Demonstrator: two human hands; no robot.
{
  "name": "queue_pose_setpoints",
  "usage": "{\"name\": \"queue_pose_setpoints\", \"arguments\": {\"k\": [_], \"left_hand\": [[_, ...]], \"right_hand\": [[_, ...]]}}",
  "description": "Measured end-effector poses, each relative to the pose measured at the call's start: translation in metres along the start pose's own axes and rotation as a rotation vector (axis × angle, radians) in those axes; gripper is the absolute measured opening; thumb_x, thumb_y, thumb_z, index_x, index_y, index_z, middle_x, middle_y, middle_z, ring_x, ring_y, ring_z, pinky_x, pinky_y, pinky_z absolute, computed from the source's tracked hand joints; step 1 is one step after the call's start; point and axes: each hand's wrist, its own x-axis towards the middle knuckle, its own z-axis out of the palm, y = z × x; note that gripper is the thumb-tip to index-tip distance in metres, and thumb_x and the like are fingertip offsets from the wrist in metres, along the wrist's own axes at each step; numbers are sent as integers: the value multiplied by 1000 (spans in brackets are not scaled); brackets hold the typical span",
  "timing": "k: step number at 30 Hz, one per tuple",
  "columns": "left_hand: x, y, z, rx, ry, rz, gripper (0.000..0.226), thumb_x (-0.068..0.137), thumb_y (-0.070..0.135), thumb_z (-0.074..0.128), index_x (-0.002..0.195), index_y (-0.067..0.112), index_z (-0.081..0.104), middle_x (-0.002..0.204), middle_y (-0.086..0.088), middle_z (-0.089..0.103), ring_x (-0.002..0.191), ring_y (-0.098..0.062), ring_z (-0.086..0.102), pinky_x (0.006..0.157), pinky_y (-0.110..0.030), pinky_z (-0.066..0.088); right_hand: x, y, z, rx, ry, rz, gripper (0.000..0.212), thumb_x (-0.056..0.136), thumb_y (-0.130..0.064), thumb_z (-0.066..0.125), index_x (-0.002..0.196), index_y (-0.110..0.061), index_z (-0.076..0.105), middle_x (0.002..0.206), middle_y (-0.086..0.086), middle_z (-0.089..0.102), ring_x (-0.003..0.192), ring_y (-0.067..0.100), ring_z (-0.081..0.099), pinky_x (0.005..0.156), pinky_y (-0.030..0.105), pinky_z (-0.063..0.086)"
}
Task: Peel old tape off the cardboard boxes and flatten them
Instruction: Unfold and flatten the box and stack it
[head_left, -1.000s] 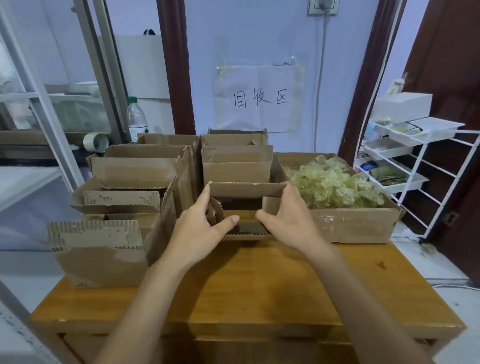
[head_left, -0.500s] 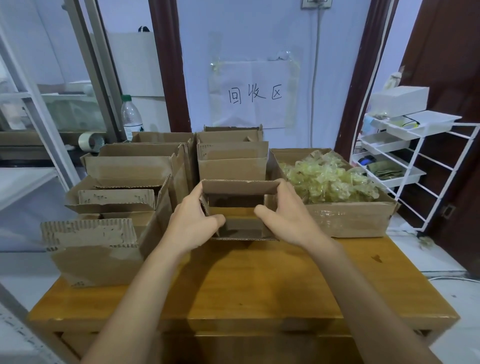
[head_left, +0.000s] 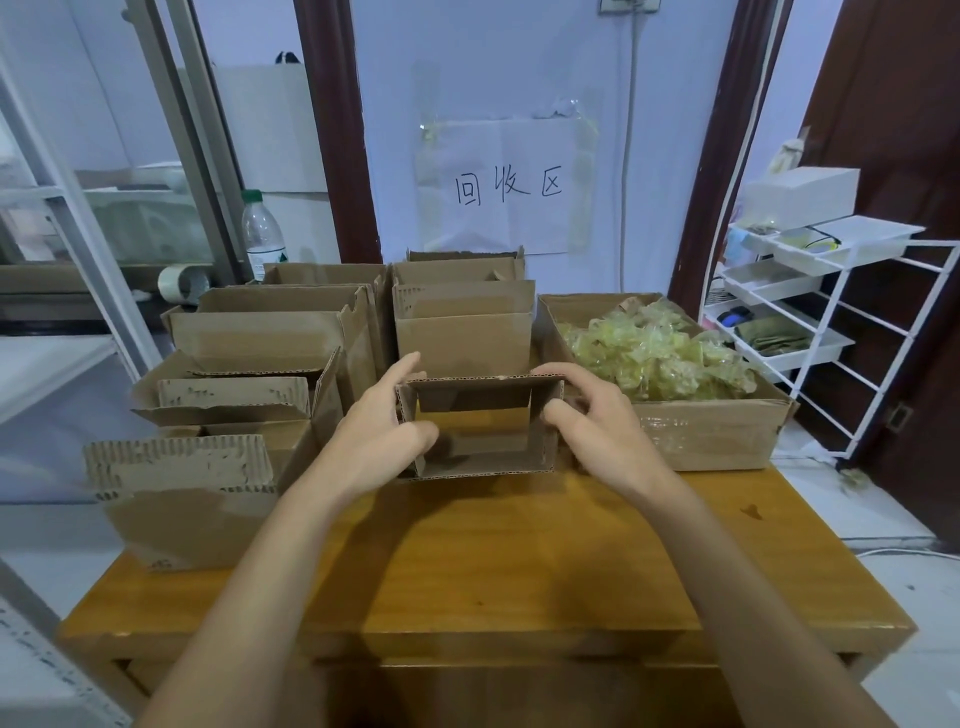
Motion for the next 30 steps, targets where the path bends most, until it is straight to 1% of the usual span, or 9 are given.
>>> {"name": "queue_pose_setpoints", "arguments": {"k": [5,8,10,13,17,20,23,25,30], "left_hand": [[0,-1,-2,-64,-58,-10,91,93,1,59,165,38,16,161,19,35,81,11,61,72,-14,49],[-1,-1,-1,-63,-63,23,86,94,4,57,164,37,18,161,17,34,119,4,54,103,-31,48],[-2,-1,-1,-42,-70,24,83,95,7,57,163,38,21,163,16,33,141,-14,42,116,-44,38],[-5,-2,0,-40,-95,46,84,96,5,58,163,39,20,163,19,30,121,8,50,104,-32,39],[-9,-8,2,-15,-136,93,88,97,5,60,163,43,15,161,23,31,115,9,51,96,-23,46],[-16,-12,2,22,-168,143,93,97,6,62,162,49,12,160,24,30,124,10,47,107,-29,48],[-23,-17,4,41,-188,175,97,97,4,62,160,57,9,161,28,24,116,24,42,105,-23,46],[-26,-20,6,-1,-201,186,98,97,3,61,161,55,9,163,27,21,113,24,45,98,-16,48],[-28,-28,10,-83,-252,225,100,85,39,69,162,54,8,168,23,18,151,-3,28,124,-33,31]], "right_hand": [[-6,9,-9,125,-3,0,49,97,1,55,137,-26,64,59,-28,59,51,-7,54,48,8,38],[-8,11,-11,182,-63,11,48,98,-7,60,138,-31,64,72,-23,64,70,-4,61,62,9,44],[-9,11,-10,236,-115,46,48,89,-27,63,134,-42,65,102,0,73,101,15,68,87,26,54],[-9,14,-8,511,-90,125,45,86,-40,56,126,-27,73,134,13,67,133,31,58,111,59,47],[-5,7,-9,616,43,295,41,102,-45,57,127,-15,70,129,3,69,130,29,58,110,61,47],[-2,5,-9,506,-33,384,52,84,-43,78,129,-19,69,120,3,71,112,25,64,110,56,48],[-3,12,-5,383,-83,420,86,57,-52,87,134,-19,65,130,7,69,124,29,61,111,52,47],[-5,13,-1,328,-95,446,79,66,-49,89,133,-15,63,125,6,71,119,27,65,107,51,52],[-6,18,6,291,-116,504,63,71,-42,88,122,-10,71,111,5,78,109,30,73,100,55,57]]}}
